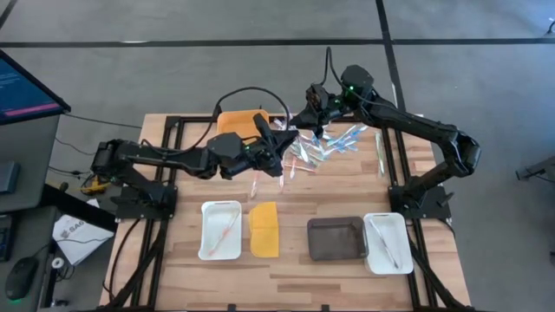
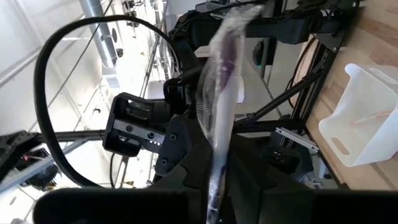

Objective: Pick & Place Toothbrushes
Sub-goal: Put the purple toothbrush into the right white bin

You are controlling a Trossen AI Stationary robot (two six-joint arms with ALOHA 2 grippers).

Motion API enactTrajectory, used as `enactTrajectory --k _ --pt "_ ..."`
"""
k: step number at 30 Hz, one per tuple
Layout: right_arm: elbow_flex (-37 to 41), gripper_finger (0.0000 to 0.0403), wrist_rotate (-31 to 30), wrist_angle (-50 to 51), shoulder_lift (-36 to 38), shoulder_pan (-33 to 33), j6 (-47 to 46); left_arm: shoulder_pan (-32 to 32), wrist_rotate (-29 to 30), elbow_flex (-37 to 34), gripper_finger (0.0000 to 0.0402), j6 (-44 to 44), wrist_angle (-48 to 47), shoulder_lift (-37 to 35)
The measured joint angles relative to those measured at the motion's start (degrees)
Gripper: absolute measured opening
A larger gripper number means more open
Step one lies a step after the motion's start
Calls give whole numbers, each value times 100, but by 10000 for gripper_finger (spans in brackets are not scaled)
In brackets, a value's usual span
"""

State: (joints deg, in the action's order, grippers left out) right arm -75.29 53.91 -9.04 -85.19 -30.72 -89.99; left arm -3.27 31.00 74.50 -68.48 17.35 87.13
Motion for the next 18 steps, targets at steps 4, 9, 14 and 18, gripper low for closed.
enactTrajectory --k 4,9,14,18 --pt "2 55 31 -71 0 -17 198 -212 262 2 12 152 24 -2" --pt "9 60 -42 -440 -3 -69 434 -551 636 15 10 446 64 -26" --pt "-14 61 -448 -845 -5 -149 516 -797 572 -5 9 746 -62 -13" --pt "-12 61 -456 -876 7 -248 410 -912 572 -25 8 876 -59 27"
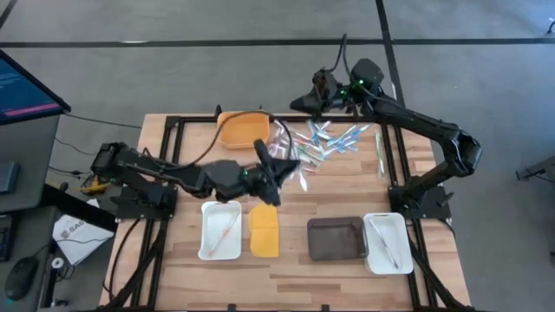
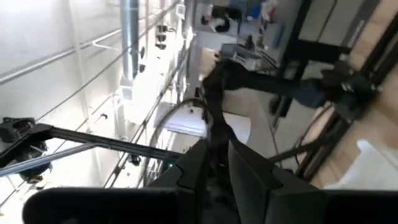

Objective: Pick & Place Toothbrushes
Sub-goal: Put the purple toothbrush into the right white bin

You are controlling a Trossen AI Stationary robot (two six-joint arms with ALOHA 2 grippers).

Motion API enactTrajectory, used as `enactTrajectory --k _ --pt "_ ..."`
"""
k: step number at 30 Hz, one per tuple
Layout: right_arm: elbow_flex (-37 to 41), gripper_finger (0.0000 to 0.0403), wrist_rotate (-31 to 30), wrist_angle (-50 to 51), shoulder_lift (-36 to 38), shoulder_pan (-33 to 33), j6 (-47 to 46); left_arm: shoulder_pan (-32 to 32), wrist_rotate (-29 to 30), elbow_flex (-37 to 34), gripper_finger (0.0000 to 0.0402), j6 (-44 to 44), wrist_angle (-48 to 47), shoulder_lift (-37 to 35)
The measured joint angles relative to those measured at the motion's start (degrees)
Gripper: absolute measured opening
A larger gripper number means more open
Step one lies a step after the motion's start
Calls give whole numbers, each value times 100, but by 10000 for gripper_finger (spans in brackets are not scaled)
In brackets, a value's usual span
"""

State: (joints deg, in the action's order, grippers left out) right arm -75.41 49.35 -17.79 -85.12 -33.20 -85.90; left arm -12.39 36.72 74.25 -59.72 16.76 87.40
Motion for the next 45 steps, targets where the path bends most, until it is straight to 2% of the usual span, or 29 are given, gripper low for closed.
enactTrajectory --k 4,18,24,27,32,38,45 --pt "3 62 61 19 -5 7 -82 -36 186 25 8 23 39 -30" --pt "6 62 121 47 -5 -6 -68 -50 300 18 8 36 30 -16" --pt "8 62 184 52 -5 21 14 -45 347 18 8 423 15 -16" --pt "10 62 181 54 -5 36 137 -45 347 18 8 1074 -21 -48" --pt "11 62 143 -7 -5 45 548 -33 191 23 8 2685 -412 -262" --pt "12 62 24 -233 -4 68 986 151 -574 22 8 4486 -891 -676" --pt "12 62 27 198 -26 277 1094 553 -1525 25 8 6166 -1266 -1259"
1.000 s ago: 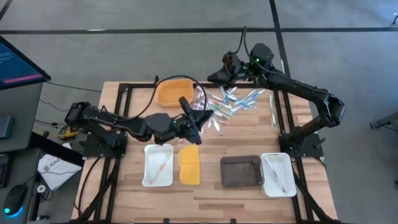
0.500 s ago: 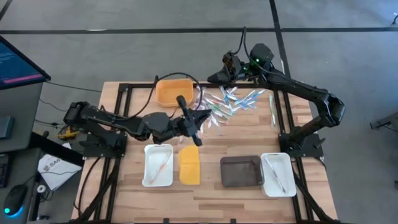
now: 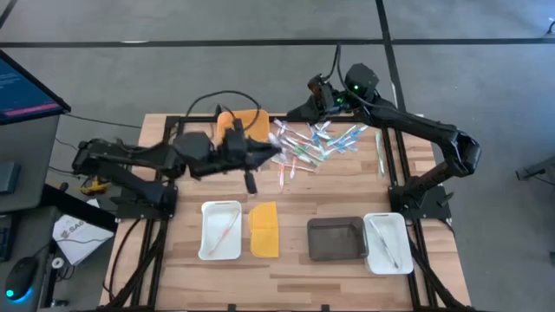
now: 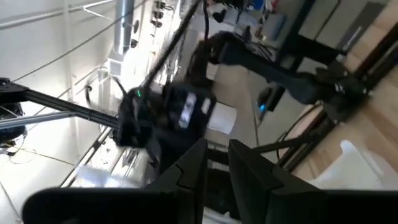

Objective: Pick & Place Toothbrushes
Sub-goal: Put the purple toothbrush into the right white bin

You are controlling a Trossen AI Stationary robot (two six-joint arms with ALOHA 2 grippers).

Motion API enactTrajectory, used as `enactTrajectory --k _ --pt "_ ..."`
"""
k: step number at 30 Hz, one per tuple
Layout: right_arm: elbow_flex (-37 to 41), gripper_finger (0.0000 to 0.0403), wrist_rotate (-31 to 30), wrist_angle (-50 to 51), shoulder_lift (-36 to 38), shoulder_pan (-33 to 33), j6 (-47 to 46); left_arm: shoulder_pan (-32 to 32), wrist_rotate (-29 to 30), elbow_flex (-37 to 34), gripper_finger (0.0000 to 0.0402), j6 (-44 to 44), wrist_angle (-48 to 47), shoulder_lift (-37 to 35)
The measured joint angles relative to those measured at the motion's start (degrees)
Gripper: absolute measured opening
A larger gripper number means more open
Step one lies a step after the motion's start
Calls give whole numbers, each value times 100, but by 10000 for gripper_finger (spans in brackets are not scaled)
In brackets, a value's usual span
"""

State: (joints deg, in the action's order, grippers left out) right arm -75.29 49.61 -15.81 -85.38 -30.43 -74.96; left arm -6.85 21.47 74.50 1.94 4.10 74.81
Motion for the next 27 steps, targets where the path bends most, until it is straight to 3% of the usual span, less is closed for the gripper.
enactTrajectory --k 6,17,22,27 --pt "0 62 -271 170 -17 140 124 412 -749 0 8 1153 -353 -352" --pt "2 69 -479 352 -26 324 1469 774 -1432 0 8 1833 -693 -503" --pt "2 109 -568 334 -26 458 1859 772 -1440 0 8 1989 -709 -505" --pt "2 174 -622 327 -24 570 2250 773 -1556 0 8 2215 -829 -505"
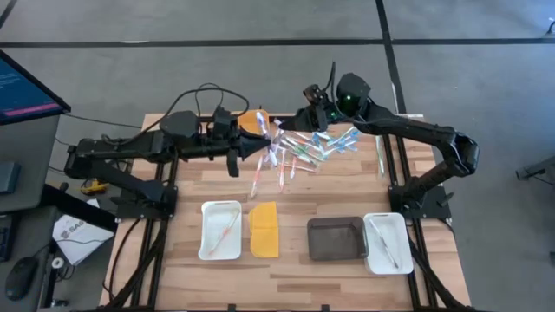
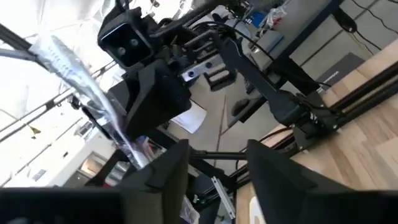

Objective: Pick & Place Toothbrushes
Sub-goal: Put the purple toothbrush into the right white bin

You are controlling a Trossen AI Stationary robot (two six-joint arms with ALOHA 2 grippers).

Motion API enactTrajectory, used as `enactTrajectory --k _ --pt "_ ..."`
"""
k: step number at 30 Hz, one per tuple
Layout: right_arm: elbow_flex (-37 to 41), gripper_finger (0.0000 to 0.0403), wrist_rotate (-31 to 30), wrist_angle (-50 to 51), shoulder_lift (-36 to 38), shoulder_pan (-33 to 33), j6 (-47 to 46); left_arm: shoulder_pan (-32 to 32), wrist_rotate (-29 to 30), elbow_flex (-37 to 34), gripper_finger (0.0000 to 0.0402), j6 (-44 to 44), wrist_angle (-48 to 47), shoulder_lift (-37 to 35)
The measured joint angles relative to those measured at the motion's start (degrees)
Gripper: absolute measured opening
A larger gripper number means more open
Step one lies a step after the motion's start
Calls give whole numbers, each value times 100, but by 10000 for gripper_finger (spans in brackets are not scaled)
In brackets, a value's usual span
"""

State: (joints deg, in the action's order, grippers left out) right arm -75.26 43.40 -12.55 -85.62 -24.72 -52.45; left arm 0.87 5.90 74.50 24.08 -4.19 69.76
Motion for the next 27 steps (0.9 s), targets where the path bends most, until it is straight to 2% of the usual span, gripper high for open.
enactTrajectory --k 4,8,11,15,27 --pt "0 220 0 -178 0 47 132 116 -176 -2 8 321 -150 0" --pt "0 243 0 -763 0 196 143 372 -643 -88 8 888 -139 0" --pt "-2 245 3 -1069 7 355 146 572 -1000 -217 8 1238 -123 0" --pt "-2 241 40 -1053 7 562 221 666 -1192 -473 8 1411 199 2" --pt "-4 223 -76 -453 4 899 763 666 -1306 -555 8 1557 646 -28"
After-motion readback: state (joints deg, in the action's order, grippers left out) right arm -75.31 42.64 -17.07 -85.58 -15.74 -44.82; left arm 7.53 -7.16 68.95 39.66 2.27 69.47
